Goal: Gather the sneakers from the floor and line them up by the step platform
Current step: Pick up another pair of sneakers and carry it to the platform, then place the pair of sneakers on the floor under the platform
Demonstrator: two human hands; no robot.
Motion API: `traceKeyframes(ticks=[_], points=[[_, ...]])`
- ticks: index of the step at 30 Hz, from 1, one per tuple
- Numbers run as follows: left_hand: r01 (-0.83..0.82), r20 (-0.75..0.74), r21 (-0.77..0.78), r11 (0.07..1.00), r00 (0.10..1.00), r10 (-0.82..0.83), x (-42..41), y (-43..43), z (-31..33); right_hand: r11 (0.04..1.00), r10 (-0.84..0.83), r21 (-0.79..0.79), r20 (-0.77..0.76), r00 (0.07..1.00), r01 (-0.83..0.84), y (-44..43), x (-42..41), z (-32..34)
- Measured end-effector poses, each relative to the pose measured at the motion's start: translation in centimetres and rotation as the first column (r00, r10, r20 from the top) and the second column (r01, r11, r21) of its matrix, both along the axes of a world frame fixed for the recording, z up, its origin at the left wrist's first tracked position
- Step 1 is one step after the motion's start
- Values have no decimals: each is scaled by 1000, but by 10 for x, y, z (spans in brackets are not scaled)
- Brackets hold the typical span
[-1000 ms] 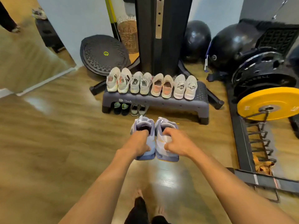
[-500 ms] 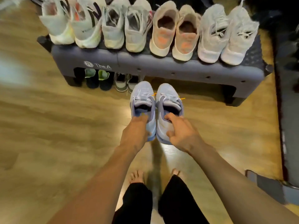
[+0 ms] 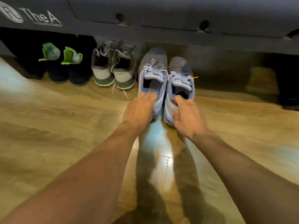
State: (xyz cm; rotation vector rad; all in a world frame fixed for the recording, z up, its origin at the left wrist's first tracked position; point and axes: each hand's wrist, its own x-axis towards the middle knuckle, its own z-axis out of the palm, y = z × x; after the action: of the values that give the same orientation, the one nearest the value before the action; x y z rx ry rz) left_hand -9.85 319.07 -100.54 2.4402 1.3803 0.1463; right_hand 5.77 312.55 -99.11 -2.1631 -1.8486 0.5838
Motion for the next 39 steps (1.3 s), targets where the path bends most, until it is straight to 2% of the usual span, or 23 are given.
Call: traceKeyframes(ticks=[8, 15, 22, 26, 29, 33, 36, 39], points=[[-29, -43, 7, 1000, 999, 29, 18, 53, -26, 998, 69, -18, 56, 996, -68, 47, 19, -22], [-112, -9, 28, 993, 994, 113, 48, 61, -22, 999, -41, 18, 43, 998, 40, 71, 23, -28], [-166, -47, 20, 986, 985, 166, 53, 66, -32, 997, -67, 45, 29, 997, 65, 75, 16, -40], [-190, -33, -82, 978, 982, 188, 51, 58, -16, 996, -34, -81, 25, 999, 36, 74, 17, -25], [-182, 57, -157, 971, 980, 193, 44, 38, 18, 993, -28, -120, -57, 998, 21, 62, 8, 16], [-253, 210, -206, 945, 932, 295, 36, 1, 98, 989, -55, -146, -160, 986, 31, 29, -3, 106], [-213, 227, -219, 952, 938, 262, 27, -25, 189, 984, -99, -167, -264, 959, 56, 4, -6, 206], [-135, 320, -204, 970, 927, 197, 23, -42, 315, 983, -172, -124, -363, 916, 136, -22, 1, 330]])
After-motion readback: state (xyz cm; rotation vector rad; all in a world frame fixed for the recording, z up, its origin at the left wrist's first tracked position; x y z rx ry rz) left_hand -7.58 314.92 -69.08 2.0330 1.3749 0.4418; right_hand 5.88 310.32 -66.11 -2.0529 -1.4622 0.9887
